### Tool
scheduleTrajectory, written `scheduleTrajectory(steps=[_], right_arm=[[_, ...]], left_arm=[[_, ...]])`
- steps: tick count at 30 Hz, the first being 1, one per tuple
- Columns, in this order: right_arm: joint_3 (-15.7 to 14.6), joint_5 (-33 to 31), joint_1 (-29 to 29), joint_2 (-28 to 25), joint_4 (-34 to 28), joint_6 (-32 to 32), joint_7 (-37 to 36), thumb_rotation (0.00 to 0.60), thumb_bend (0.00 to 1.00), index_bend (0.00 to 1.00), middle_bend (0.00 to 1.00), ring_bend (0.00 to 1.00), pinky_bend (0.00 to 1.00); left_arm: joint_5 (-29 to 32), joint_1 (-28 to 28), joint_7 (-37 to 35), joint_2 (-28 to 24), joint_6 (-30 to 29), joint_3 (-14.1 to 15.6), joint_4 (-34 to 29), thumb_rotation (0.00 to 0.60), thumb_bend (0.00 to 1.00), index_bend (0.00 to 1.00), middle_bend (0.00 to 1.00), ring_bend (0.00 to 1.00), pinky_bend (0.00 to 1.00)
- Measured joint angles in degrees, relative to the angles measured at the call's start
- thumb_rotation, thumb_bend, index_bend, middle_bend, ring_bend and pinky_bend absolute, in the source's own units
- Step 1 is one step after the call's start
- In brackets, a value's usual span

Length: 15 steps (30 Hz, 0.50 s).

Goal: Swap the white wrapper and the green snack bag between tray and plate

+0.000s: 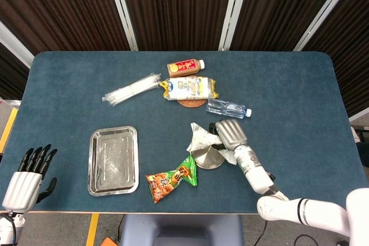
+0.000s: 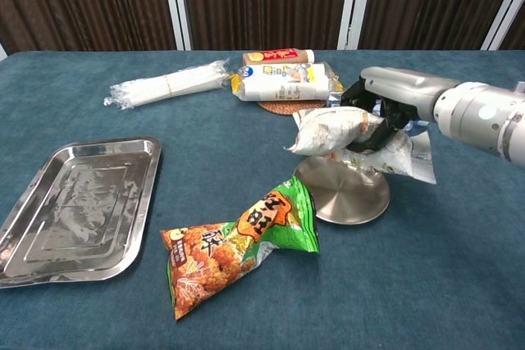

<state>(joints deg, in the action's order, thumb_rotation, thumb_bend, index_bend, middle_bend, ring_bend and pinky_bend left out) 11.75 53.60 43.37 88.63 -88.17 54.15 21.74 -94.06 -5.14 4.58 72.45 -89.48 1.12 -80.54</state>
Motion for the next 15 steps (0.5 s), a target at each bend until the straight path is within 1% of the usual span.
scheduleTrajectory(steps=[1,2,4,7,9,12,14,15], right_arm=[[-0.4,0.9,-0.1,0.0,0.4,-0.7,-1.2,0.600,0.45,0.41,0.53,0.38,0.50],[-0.7,1.5,-0.2,0.0,0.6,-1.3,-1.9,0.600,0.45,0.36,0.49,0.35,0.46],[-1.4,2.0,-0.3,-0.3,0.7,-2.7,-2.6,0.600,0.41,0.18,0.37,0.24,0.35],[-2.1,2.0,-0.3,-1.3,-0.3,-3.6,-2.6,0.600,0.31,0.03,0.27,0.16,0.27],[-2.3,2.1,-0.4,-1.9,-1.4,-3.8,-3.0,0.600,0.27,0.00,0.25,0.15,0.26],[-2.5,2.8,-0.9,-3.6,-3.8,-3.9,-4.4,0.600,0.21,0.00,0.20,0.10,0.21],[-2.6,3.9,-1.6,-5.4,-6.0,-3.5,-5.5,0.600,0.17,0.00,0.14,0.04,0.14],[-2.7,4.6,-2.0,-6.4,-7.1,-3.2,-6.0,0.600,0.17,0.00,0.12,0.02,0.12]], left_arm=[[0.0,0.0,-0.1,0.0,0.0,0.0,0.0,0.600,0.41,0.00,0.00,0.00,0.03],[0.0,0.0,-0.2,-0.1,0.0,0.0,0.1,0.600,0.41,0.00,0.00,0.00,0.03],[0.0,0.0,-0.4,-0.2,-0.1,0.0,0.1,0.600,0.41,0.00,0.00,0.00,0.03],[0.0,0.1,-0.6,-0.2,-0.2,-0.1,0.1,0.600,0.41,0.00,0.00,0.00,0.03],[0.0,0.1,-0.6,-0.2,-0.2,-0.1,0.1,0.600,0.41,0.00,0.00,0.00,0.03],[-0.3,0.1,-0.5,-0.3,-0.4,0.0,0.0,0.600,0.41,0.00,0.00,0.00,0.03],[-0.6,0.2,-0.5,-0.3,-0.7,0.1,-0.1,0.600,0.41,0.00,0.00,0.00,0.03],[-0.8,0.2,-0.6,-0.4,-0.8,0.1,-0.2,0.600,0.41,0.00,0.00,0.00,0.03]])
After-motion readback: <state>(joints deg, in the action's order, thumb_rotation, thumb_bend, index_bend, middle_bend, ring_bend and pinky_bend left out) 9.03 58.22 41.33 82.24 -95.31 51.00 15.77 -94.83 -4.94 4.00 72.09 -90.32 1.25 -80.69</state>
